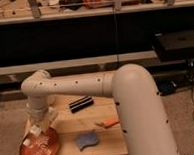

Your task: Place the bottle in the ceramic bowl

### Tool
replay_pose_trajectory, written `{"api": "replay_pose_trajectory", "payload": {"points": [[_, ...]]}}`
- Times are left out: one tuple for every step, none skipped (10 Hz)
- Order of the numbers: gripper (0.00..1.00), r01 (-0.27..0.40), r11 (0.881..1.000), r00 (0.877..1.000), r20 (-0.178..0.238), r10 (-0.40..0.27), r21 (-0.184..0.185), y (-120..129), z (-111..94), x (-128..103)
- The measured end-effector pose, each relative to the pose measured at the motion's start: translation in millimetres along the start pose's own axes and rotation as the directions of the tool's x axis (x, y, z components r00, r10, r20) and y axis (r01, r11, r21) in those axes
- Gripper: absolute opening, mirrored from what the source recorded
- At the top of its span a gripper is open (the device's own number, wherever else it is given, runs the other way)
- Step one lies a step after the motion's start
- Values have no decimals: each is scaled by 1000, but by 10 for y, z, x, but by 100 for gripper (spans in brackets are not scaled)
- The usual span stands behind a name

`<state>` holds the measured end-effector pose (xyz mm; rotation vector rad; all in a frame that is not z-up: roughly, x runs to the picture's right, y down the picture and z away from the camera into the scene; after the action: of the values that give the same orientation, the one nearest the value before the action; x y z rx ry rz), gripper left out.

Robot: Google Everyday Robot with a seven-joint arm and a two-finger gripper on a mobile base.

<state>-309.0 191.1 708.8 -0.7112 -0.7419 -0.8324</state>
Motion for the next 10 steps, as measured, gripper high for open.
{"api": "replay_pose_trajectory", "payload": {"points": [[17,-4,1000,1000,-5,4,1,12,-5,2],[17,-5,1000,1000,-8,5,1,28,-4,-16],[17,-2,1000,1000,-6,2,0,41,4,-51],[17,0,1000,1000,-1,0,-1,52,12,-75],[17,9,1000,1000,9,-9,-12,82,50,-119],[17,23,999,1000,15,-22,-24,96,91,-181],[17,33,999,999,20,-33,-30,110,120,-235],[17,32,999,999,21,-31,-31,132,130,-247],[17,33,999,999,24,-32,-35,158,162,-300],[17,39,999,999,25,-38,-36,168,197,-385]]}}
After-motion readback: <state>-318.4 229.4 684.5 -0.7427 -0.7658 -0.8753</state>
